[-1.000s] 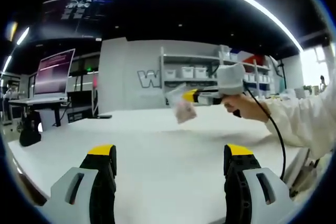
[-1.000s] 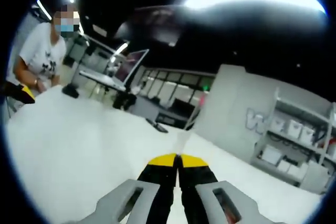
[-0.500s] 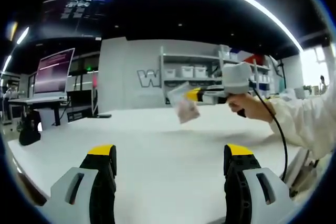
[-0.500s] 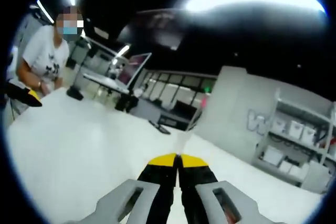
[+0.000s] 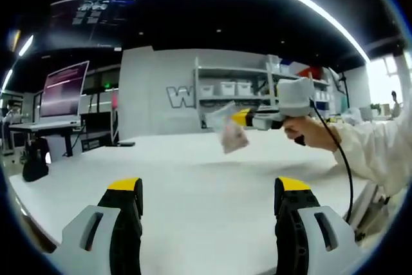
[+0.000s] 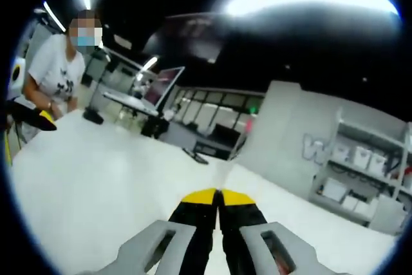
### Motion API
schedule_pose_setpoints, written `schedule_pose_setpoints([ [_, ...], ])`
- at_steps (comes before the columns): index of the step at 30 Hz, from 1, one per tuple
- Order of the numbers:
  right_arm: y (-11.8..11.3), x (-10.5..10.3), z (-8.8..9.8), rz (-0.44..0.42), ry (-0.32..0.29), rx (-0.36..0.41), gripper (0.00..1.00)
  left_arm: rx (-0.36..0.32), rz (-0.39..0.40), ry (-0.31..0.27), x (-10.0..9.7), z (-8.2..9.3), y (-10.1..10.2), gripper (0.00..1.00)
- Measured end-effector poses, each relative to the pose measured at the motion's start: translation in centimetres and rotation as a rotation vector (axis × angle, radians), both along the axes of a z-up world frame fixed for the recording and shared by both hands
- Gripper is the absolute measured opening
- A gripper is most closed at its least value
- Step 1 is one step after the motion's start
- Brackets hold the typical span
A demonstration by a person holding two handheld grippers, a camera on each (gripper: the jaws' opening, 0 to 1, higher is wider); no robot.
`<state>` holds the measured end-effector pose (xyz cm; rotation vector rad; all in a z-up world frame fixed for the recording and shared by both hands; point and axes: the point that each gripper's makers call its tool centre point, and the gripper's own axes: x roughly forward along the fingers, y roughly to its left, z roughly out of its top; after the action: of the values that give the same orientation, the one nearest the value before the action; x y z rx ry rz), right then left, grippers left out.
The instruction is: Open the resealable bag by pulling the two sides of the seal apart until the entire bag opening is separated and visibly accessible.
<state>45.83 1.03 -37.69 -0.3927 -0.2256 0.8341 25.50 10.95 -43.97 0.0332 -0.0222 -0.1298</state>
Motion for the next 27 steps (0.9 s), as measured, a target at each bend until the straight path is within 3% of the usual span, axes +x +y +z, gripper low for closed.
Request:
schedule_pose_setpoints([
  [9,-0.6,-1.4,0.3,0.014,-0.014,-0.002,0.00,0.003,-0.003,0.000,0.1,0.0,-0.2,0.83],
  [27,-1.1,-1.8,0.2,0.035,-0.006,0.010,0.00,0.004,-0.005,-0.001,0.0,0.1,-0.3,0.83],
])
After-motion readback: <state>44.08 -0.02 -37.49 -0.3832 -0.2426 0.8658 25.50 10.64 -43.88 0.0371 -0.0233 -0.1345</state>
